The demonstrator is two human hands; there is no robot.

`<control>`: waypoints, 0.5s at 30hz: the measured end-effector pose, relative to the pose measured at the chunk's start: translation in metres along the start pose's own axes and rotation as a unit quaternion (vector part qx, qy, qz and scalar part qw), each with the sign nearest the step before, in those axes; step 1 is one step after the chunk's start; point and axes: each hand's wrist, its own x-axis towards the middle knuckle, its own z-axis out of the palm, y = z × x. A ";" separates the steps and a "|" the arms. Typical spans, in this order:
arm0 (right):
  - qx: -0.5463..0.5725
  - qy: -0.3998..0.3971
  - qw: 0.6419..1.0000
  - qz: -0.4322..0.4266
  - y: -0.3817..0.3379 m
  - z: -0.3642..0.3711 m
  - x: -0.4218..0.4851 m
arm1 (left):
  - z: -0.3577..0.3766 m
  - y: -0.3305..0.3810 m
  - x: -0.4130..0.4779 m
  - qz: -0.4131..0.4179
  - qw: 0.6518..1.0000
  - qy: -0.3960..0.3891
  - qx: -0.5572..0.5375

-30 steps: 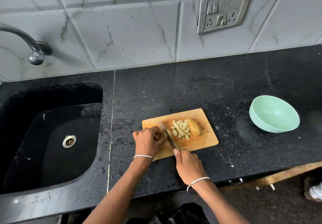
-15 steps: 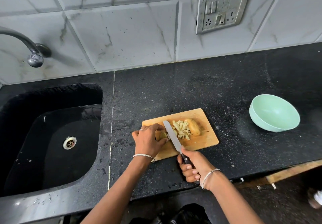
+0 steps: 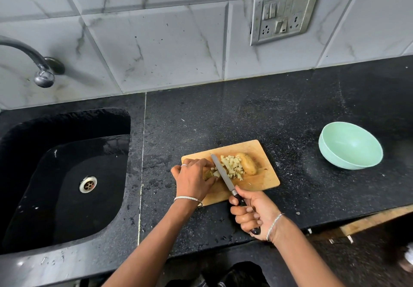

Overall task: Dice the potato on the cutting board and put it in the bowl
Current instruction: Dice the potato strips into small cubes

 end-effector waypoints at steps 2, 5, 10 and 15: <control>-0.027 0.021 0.999 -0.005 0.001 0.001 0.001 | 0.001 -0.001 -0.001 -0.006 1.000 0.006 0.001; -0.066 0.045 0.997 -0.006 0.002 0.003 0.005 | 0.003 -0.001 -0.004 -0.010 1.000 0.016 0.004; -0.055 0.035 0.998 -0.003 0.004 0.004 0.005 | 0.006 -0.002 -0.008 -0.013 0.999 0.033 0.003; 0.006 -0.014 1.000 0.001 0.007 0.005 -0.001 | 0.005 -0.001 -0.008 -0.013 0.999 0.031 0.006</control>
